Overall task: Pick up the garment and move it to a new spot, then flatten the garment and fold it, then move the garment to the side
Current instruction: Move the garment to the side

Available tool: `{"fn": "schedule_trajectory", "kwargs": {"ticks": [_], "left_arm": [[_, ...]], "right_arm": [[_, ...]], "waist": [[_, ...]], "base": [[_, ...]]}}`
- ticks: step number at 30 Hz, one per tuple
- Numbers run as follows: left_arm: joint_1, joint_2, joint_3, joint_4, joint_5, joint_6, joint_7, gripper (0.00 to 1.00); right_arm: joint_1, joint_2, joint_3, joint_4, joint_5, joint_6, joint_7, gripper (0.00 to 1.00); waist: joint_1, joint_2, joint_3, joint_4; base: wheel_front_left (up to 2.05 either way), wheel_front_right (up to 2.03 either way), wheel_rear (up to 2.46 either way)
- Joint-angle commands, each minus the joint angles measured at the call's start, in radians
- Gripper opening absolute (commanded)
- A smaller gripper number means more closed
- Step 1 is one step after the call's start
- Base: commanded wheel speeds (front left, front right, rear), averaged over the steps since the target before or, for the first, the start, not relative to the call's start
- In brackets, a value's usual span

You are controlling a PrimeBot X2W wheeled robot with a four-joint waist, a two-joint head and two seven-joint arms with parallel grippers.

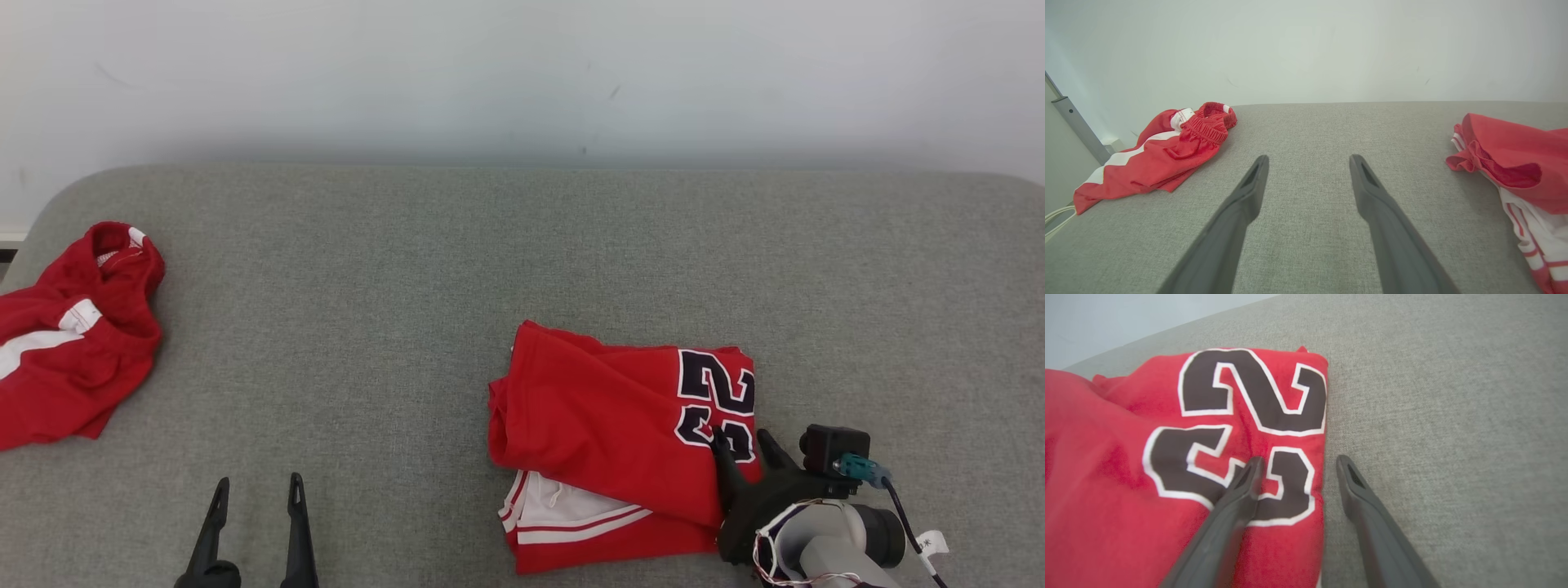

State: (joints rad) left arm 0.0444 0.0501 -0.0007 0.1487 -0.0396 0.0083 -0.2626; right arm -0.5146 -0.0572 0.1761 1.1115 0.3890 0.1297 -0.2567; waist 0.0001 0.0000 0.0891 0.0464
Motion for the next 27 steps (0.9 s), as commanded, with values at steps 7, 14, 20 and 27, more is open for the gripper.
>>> {"fn": "schedule_trajectory", "kwargs": {"ticks": [7,14,20,27], "left_arm": [[-0.017,0.0,0.01,-0.005,-0.012,0.009,-0.003,1.0],[-0.05,0.0,0.013,-0.019,-0.018,0.007,-0.003,1.0],[-0.1,0.0,0.02,-0.04,-0.006,-0.002,-0.003,1.0],[-0.15,0.006,0.029,-0.067,0.021,-0.016,-0.003,1.0]], "right_arm": [[-0.041,-0.012,0.082,0.045,0.049,0.002,-0.003,0.0],[-0.165,-0.147,0.081,-0.047,0.013,0.0,-0.007,0.0],[-0.283,-0.266,0.101,-0.072,-0.016,0.0,-0.008,0.0],[-0.399,-0.393,0.133,-0.04,-0.039,0.0,-0.008,0.0]], "waist": [[-0.0001,0.0,0.016,-0.017],[-0.0001,0.0,0.085,-0.065],[-0.0001,0.0,0.168,-0.08],[-0.0001,0.0,0.247,-0.079]], "base": [[0.0,0.0,0.0],[0.0,0.0,0.0],[0.0,0.0,0.0],[0.0,0.0,0.0]]}}
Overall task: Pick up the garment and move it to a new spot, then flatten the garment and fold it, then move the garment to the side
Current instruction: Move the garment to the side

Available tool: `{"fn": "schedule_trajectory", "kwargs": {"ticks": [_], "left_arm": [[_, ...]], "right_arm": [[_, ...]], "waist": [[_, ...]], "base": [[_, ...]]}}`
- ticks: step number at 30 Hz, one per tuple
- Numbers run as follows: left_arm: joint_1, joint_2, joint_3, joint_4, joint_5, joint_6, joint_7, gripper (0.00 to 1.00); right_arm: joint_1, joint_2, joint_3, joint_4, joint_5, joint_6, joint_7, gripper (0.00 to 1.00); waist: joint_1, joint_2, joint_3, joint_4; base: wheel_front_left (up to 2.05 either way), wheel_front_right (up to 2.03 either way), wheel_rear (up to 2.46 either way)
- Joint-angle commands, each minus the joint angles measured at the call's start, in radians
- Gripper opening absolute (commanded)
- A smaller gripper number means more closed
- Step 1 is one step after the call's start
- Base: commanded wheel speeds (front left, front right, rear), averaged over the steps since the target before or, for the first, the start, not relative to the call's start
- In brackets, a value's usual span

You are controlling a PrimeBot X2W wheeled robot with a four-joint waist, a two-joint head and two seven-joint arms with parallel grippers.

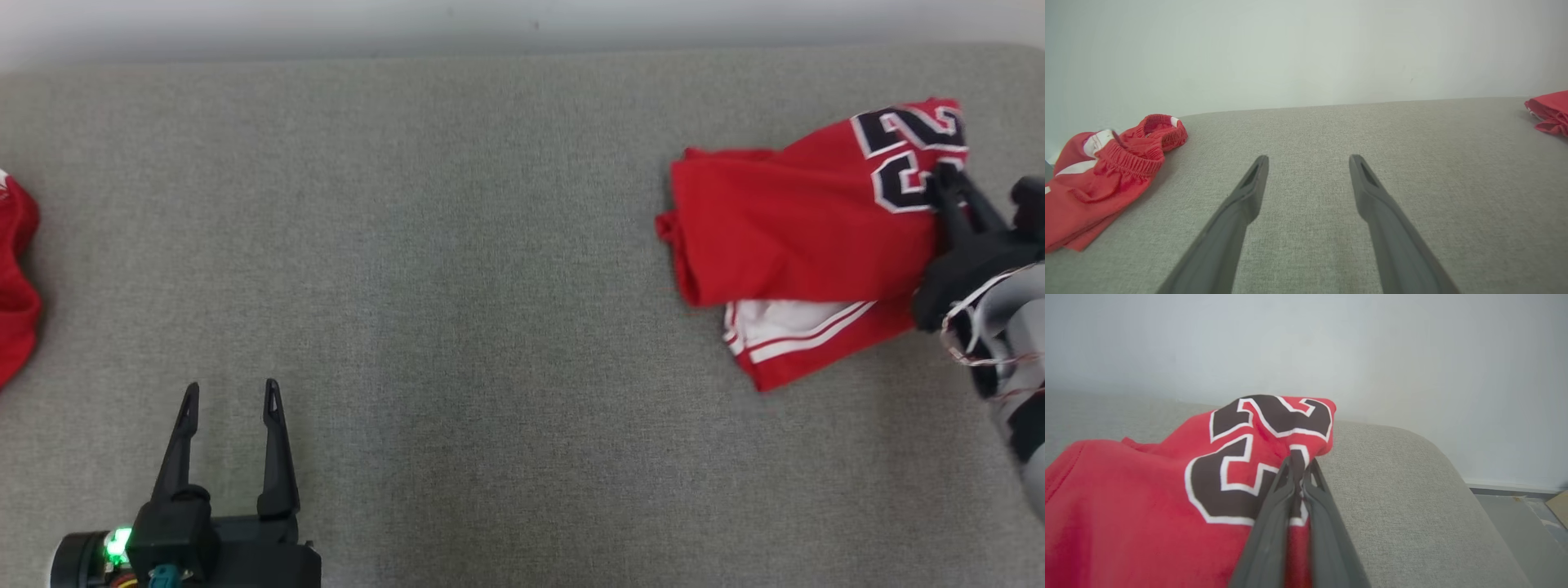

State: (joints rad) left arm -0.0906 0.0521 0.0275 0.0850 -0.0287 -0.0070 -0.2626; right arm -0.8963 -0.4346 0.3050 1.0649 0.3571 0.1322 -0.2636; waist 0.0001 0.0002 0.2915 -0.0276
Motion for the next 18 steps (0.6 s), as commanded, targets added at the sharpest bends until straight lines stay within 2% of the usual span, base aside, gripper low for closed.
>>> {"fn": "schedule_trajectory", "kwargs": {"ticks": [1,4,6,8,18], "left_arm": [[-0.021,0.006,0.001,-0.01,0.014,-0.002,-0.003,1.0],[-0.031,0.009,0.003,-0.019,0.019,-0.005,-0.003,1.0],[-0.04,0.015,0.005,-0.042,0.025,-0.004,-0.003,1.0],[-0.043,0.018,0.006,-0.057,0.026,-0.002,-0.003,1.0],[-0.054,0.028,-0.005,-0.093,0.035,0.013,-0.003,1.0]], "right_arm": [[-0.032,-0.033,0.01,0.014,-0.01,-0.002,-0.001,0.0],[-0.062,-0.066,0.018,0.027,-0.012,-0.002,-0.001,0.0],[-0.112,-0.123,0.036,0.05,-0.026,-0.002,-0.001,0.0],[-0.139,-0.148,0.042,0.063,-0.03,-0.002,-0.001,0.0],[-0.238,-0.239,0.068,0.102,-0.06,-0.002,-0.001,0.0]], "waist": [[-0.0001,-0.0002,0.054,-0.004],[-0.0001,-0.0002,0.068,-0.001],[-0.0001,-0.0002,0.093,0.0],[-0.0001,-0.0002,0.104,-0.002],[-0.0001,-0.0002,0.138,-0.008]], "base": [[0.0,0.0,0.0],[0.0,0.0,0.0],[0.0,0.0,0.0],[0.0,0.0,0.0],[0.0,0.0,0.0]]}}
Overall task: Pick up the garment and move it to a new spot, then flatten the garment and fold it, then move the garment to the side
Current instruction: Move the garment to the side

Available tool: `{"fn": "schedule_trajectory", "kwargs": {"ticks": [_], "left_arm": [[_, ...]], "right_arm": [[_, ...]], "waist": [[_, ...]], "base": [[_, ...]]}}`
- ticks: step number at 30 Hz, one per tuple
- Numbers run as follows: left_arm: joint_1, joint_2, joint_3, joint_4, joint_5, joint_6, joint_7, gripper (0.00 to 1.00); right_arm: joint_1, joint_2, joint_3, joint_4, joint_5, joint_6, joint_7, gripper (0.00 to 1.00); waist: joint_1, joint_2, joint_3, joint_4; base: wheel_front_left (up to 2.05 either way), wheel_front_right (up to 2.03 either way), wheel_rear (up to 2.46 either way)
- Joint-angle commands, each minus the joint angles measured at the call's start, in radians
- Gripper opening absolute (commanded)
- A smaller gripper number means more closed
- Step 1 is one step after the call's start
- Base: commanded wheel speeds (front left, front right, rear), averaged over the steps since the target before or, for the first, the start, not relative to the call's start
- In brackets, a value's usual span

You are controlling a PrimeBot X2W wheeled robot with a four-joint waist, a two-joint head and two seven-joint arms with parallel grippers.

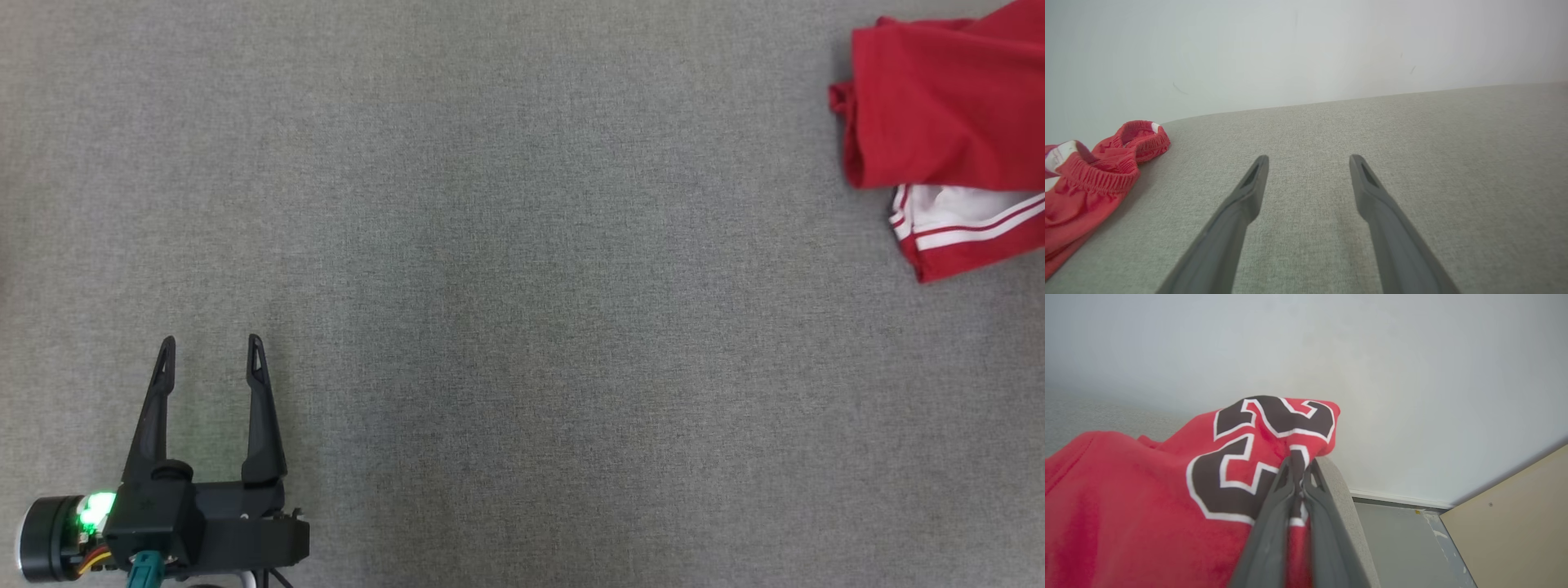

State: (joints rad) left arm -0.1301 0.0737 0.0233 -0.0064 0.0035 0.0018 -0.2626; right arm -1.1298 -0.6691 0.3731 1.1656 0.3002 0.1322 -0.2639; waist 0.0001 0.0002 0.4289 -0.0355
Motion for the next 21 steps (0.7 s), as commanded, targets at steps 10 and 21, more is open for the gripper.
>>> {"fn": "schedule_trajectory", "kwargs": {"ticks": [10,21], "left_arm": [[-0.012,0.005,-0.01,-0.008,-0.004,0.018,-0.003,1.0],[0.044,0.001,0.008,0.018,-0.022,0.033,-0.003,1.0]], "right_arm": [[-0.035,-0.028,0.01,0.035,-0.021,-0.002,0.0,1.0],[0.028,0.019,-0.122,-0.079,-0.023,-0.002,0.0,1.0]], "waist": [[-0.0001,-0.0002,0.006,0.003],[-0.0001,-0.0002,-0.088,-0.028]], "base": [[0.0,0.0,0.0],[0.0,0.0,0.0]]}}
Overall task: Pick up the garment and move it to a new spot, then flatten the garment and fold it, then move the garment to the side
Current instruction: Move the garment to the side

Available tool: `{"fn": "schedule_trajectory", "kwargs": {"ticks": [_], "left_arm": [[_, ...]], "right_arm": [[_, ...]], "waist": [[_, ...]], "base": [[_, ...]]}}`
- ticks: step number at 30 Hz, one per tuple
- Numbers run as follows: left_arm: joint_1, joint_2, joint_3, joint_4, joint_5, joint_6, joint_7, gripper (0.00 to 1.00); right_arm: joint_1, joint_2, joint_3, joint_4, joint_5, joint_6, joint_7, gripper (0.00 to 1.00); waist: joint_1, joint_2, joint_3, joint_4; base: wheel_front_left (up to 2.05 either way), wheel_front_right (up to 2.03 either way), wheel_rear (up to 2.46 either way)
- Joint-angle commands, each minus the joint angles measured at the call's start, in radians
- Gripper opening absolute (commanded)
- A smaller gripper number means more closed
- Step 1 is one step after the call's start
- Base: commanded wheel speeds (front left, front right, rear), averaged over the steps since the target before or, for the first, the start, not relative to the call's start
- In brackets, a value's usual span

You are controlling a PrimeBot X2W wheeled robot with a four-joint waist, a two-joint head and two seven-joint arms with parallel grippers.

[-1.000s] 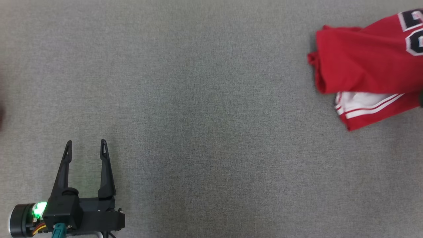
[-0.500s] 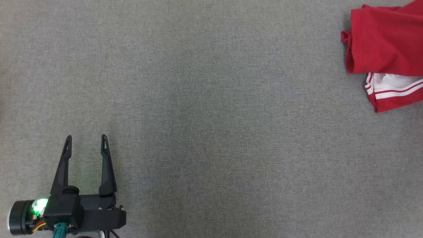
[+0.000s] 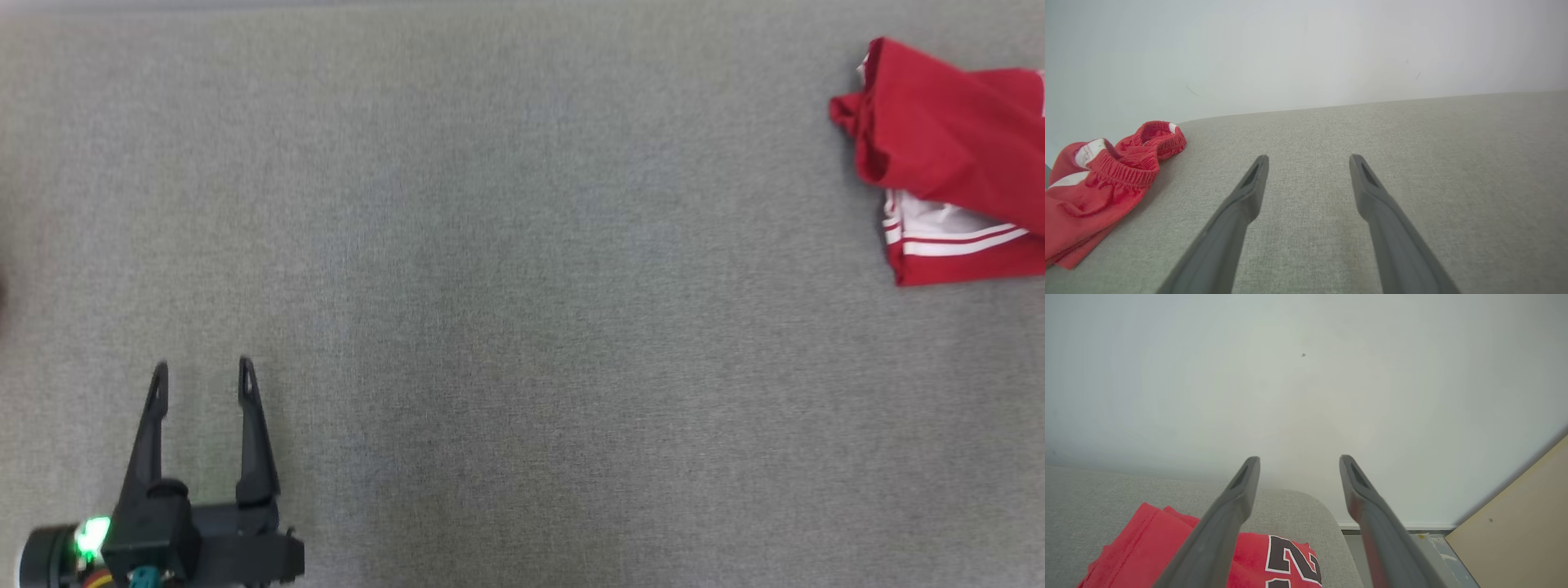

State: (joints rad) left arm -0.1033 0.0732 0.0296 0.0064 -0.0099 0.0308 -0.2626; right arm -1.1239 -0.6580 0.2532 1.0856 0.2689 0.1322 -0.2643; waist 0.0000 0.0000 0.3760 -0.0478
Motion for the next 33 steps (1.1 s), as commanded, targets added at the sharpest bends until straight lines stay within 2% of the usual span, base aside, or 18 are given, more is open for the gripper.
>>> {"fn": "schedule_trajectory", "kwargs": {"ticks": [1,9,10,14,19,27,33], "left_arm": [[0.026,0.001,0.004,0.008,-0.011,0.004,-0.003,1.0],[0.097,-0.007,0.015,0.033,-0.016,-0.002,-0.003,1.0],[0.097,-0.007,0.015,0.033,-0.016,-0.002,-0.003,1.0],[0.125,-0.011,0.01,0.038,-0.016,-0.007,-0.003,1.0],[0.142,-0.015,-0.001,0.047,-0.015,-0.009,-0.003,1.0],[0.172,-0.019,-0.01,0.06,-0.022,-0.008,-0.003,1.0],[0.191,-0.021,-0.013,0.066,-0.024,-0.005,-0.003,1.0]], "right_arm": [[0.043,0.018,-0.028,-0.029,0.012,-0.002,0.0,1.0],[0.331,0.145,-0.22,-0.366,-0.013,-0.002,0.0,1.0],[0.331,0.145,-0.22,-0.366,-0.013,-0.002,0.0,1.0],[0.517,0.237,-0.296,-0.544,-0.016,-0.002,0.0,1.0],[0.74,0.359,-0.322,-0.723,-0.029,-0.002,0.0,1.0],[0.999,0.527,-0.295,-0.868,-0.066,-0.002,0.0,1.0],[1.13,0.587,-0.322,-0.91,-0.128,-0.002,0.0,1.0]], "waist": [[0.0,0.0,-0.053,-0.02],[0.0,0.0,-0.174,-0.036],[0.0,0.0,-0.174,-0.036],[0.0,0.0,-0.218,-0.029],[0.0,0.0,-0.254,-0.015],[0.0,0.0,-0.307,0.001],[0.0,0.0,-0.336,0.004]], "base": [[0.0,0.0,0.0],[0.0,0.0,0.0],[0.0,0.0,0.0],[0.0,0.0,0.0],[0.0,0.0,0.0],[0.0,0.0,0.0],[0.0,0.0,0.0]]}}
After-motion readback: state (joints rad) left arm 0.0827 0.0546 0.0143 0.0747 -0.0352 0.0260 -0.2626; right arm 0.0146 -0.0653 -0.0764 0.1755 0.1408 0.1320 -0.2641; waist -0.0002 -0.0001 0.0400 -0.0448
